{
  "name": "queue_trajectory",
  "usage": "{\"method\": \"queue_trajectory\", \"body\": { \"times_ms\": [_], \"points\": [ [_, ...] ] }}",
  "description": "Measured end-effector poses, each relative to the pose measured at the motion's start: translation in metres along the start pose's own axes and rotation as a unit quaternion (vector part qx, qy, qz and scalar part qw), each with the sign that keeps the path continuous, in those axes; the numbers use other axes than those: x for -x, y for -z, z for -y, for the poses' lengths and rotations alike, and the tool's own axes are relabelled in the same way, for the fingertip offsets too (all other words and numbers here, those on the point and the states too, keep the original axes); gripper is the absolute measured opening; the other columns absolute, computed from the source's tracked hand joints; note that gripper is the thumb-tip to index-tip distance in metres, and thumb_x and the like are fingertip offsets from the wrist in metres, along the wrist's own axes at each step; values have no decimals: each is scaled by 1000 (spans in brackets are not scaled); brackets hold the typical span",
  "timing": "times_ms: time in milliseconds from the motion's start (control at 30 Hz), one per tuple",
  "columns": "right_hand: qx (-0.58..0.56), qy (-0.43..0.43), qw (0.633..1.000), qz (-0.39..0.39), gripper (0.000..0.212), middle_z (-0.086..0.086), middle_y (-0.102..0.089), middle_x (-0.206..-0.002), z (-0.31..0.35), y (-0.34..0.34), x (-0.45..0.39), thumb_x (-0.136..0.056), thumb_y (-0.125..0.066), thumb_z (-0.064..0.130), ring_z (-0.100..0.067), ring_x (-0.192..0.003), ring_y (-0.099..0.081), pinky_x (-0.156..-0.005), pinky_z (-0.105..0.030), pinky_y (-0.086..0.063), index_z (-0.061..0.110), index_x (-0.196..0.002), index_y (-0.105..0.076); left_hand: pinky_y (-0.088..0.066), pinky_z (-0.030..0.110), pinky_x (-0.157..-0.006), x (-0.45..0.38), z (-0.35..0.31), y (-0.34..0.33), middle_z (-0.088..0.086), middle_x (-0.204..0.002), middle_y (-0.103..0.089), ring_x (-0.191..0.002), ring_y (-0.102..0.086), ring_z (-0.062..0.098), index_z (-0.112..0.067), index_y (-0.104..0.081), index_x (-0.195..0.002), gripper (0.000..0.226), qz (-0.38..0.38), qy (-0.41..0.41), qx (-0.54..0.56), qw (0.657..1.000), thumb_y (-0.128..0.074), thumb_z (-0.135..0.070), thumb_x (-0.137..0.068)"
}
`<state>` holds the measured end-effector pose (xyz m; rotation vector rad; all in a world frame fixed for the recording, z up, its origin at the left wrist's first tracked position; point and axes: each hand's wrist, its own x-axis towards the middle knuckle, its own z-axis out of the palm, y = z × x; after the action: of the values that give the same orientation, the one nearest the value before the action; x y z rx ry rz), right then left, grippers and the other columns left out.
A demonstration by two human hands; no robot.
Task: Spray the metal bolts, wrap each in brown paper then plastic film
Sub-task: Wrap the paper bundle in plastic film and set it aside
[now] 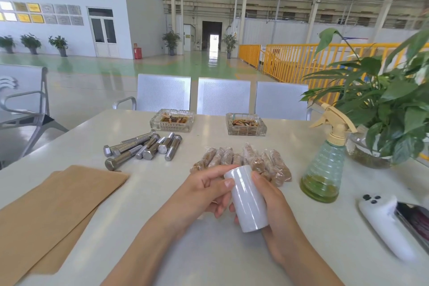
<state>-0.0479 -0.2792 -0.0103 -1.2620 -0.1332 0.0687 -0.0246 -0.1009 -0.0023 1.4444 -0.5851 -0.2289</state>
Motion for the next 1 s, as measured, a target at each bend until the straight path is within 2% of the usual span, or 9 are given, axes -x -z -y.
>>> {"method": "queue_trajectory", "body": {
  "times_ms": [200, 400, 567, 767, 867, 933, 1000],
  "points": [
    [-4, -15, 1000, 10, 45, -19, -70, -85, 1, 2, 0, -84, -63, 58, -26, -71, -69, -57, -36, -56, 21, -106, -78, -46, 28, -60, 0, 0, 2, 6, -68, -56, -63, -55, 21, -29, -66, -134, 32, 6, 11, -14, 1000, -53, -23, -105],
    [15, -11, 1000, 2, 45, -20, -70, -87, -2, 0, 1, -85, -61, 57, -29, -73, -68, -58, -38, -56, 19, -106, -76, -45, 22, -55, -3, 4, -3, 5, -61, -56, -54, -51, 16, -29, -75, -120, 34, -73, -1, -38, 997, -65, -47, -93],
    [12, -25, 1000, -1, 45, -19, -70, -88, -1, 3, -1, -84, -63, 58, -28, -73, -68, -59, -37, -56, 20, -104, -77, -48, 28, -67, 1, 1, 1, 4, -67, -56, -67, -54, 23, -24, -69, -131, 33, -17, 5, -2, 1000, -58, -34, -102],
    [9, -24, 1000, -12, 45, -19, -71, -87, -3, 4, -3, -84, -63, 59, -27, -74, -69, -60, -38, -56, 20, -104, -77, -49, 28, -62, 0, 0, -2, 9, -69, -58, -69, -61, 23, -21, -69, -130, 32, -16, 13, 34, 999, -51, -24, -105],
    [24, 21, 998, -46, 39, -17, -73, -91, -7, 4, -5, -86, -63, 56, -30, -78, -70, -67, -44, -58, 24, -105, -77, -48, 29, -58, -2, 0, -3, 10, -75, -60, -65, -58, 21, -19, -72, -124, 29, -73, 16, 48, 996, -48, -20, -107],
    [44, 51, 995, -71, 37, -13, -75, -101, -9, 4, -6, -86, -63, 53, -37, -89, -71, -80, -52, -59, 27, -109, -74, -48, 29, -54, -3, 1, -2, 8, -80, -60, -62, -56, 20, -14, -72, -116, 26, -129, 33, 40, 990, -55, -30, -104],
    [62, 59, 993, -75, 36, -11, -74, -106, -9, 3, -6, -86, -63, 52, -39, -95, -71, -79, -47, -59, 29, -112, -73, -48, 29, -52, -2, 2, -2, 5, -82, -61, -60, -57, 20, -4, -65, -105, 42, -150, 55, 30, 987, -65, -44, -93]
  ]
}}
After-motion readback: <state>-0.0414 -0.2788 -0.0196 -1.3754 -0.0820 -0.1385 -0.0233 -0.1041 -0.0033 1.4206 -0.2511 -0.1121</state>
